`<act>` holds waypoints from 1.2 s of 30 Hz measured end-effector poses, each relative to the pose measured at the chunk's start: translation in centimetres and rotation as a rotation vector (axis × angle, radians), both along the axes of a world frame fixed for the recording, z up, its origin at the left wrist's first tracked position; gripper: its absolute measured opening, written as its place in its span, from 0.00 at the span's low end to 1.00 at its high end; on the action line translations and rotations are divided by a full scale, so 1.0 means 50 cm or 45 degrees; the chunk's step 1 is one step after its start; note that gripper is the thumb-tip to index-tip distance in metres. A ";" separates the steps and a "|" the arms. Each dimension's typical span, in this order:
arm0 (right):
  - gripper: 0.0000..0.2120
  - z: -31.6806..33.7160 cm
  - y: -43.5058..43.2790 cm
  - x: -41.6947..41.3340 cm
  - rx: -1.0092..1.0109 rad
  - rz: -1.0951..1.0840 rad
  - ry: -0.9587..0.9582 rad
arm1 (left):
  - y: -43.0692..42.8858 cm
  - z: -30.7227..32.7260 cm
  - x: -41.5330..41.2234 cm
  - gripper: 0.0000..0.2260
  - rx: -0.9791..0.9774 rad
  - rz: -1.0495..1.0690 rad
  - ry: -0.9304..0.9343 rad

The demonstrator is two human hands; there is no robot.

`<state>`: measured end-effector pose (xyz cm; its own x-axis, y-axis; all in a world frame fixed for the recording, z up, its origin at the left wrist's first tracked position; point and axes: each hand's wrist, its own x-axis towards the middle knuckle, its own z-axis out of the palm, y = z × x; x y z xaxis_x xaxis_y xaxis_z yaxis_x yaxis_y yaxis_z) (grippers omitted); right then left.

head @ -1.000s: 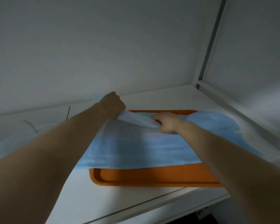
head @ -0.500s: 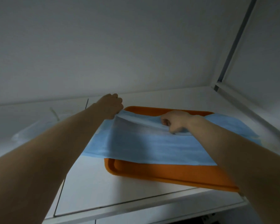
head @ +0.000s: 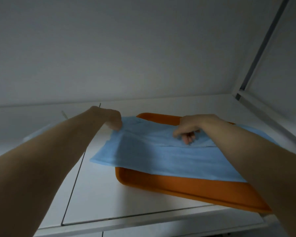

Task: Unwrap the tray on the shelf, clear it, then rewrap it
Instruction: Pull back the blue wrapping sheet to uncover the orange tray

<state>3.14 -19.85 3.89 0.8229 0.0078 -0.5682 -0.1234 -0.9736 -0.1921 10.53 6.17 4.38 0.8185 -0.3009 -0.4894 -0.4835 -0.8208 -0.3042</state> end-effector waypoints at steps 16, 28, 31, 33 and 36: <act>0.14 -0.054 -0.082 0.040 -0.015 -0.149 -0.305 | -0.055 -0.071 0.066 0.20 -0.514 0.226 -0.182; 0.10 -0.047 -0.106 0.060 0.074 -0.189 -0.681 | 0.006 -0.022 0.099 0.13 -0.875 0.337 -0.266; 0.10 -0.053 -0.105 0.064 0.082 -0.210 -0.670 | 0.011 -0.029 0.104 0.14 -0.951 0.442 -0.242; 0.11 -0.055 -0.106 0.064 0.076 -0.215 -0.659 | 0.017 -0.027 0.107 0.11 -0.994 0.515 -0.195; 0.13 -0.057 -0.101 0.061 0.084 -0.236 -0.625 | 0.034 -0.027 0.111 0.14 -1.102 0.662 -0.140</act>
<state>6.17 -24.91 1.03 0.9830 -0.1404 -0.1187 -0.1725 -0.9278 -0.3308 16.11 7.85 3.02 0.9763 -0.1098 -0.1866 -0.0086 -0.8809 0.4732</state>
